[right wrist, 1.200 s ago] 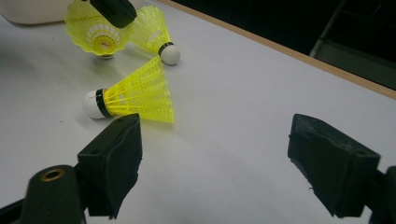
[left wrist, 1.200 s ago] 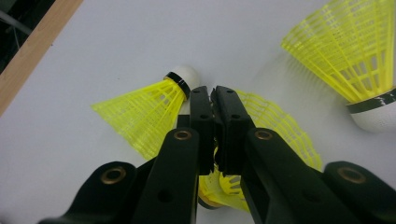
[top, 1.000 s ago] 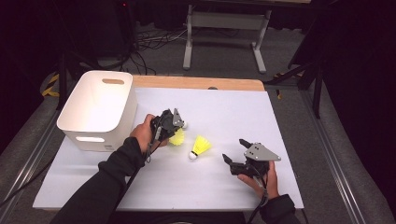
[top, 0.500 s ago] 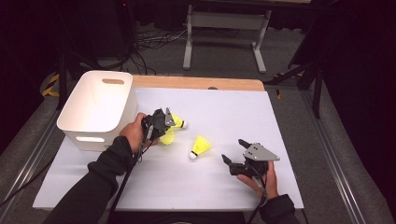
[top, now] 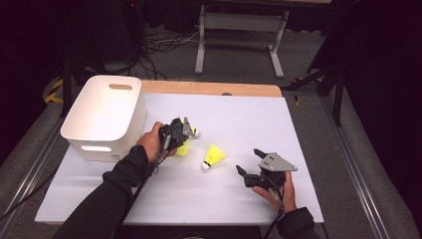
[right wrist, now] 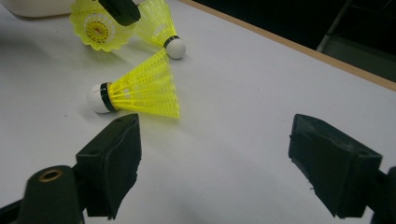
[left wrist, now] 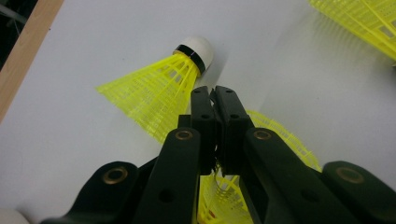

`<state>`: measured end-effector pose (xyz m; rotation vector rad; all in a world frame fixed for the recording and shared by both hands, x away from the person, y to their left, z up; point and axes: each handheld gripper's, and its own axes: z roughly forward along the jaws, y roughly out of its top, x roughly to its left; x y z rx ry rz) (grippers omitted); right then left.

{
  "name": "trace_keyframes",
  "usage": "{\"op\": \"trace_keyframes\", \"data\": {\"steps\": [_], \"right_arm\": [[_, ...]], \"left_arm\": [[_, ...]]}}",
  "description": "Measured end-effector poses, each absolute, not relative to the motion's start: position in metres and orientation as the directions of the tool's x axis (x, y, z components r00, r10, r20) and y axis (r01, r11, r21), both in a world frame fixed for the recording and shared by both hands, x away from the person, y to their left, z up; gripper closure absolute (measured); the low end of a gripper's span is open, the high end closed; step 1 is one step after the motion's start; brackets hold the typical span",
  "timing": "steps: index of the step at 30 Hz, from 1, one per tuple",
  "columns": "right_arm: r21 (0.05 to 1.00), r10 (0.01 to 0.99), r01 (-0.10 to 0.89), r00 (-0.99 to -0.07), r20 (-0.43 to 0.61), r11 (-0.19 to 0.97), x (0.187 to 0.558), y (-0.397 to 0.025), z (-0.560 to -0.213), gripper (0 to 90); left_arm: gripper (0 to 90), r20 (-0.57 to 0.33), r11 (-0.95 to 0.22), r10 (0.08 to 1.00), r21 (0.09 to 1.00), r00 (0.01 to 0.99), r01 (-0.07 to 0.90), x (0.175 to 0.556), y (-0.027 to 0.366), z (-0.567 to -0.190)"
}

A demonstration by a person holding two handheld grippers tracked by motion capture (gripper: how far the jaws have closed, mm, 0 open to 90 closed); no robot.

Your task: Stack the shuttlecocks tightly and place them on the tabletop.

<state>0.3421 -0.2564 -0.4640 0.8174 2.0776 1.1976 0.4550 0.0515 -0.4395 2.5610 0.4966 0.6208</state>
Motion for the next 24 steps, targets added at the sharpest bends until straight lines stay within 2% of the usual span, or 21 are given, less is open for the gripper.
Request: {"op": "trace_keyframes", "data": {"steps": [10,19,24], "right_arm": [[0.886,0.745,0.216,-0.639,-0.190,0.411,0.343,-0.255,-0.465,17.9],[0.885,0.745,0.218,-0.640,-0.189,0.412,0.343,-0.256,-0.465,17.9],[0.885,0.745,0.217,-0.638,-0.192,0.413,0.343,-0.255,-0.465,17.8]], "left_arm": [[86.5,0.330,-0.849,0.410,0.479,0.850,0.224,0.461,0.035,-0.449],[84.1,0.316,-0.839,0.416,0.496,0.853,0.225,0.461,0.034,-0.449],[77.7,0.318,-0.829,0.432,0.509,0.844,0.232,0.460,0.036,-0.447]]}}
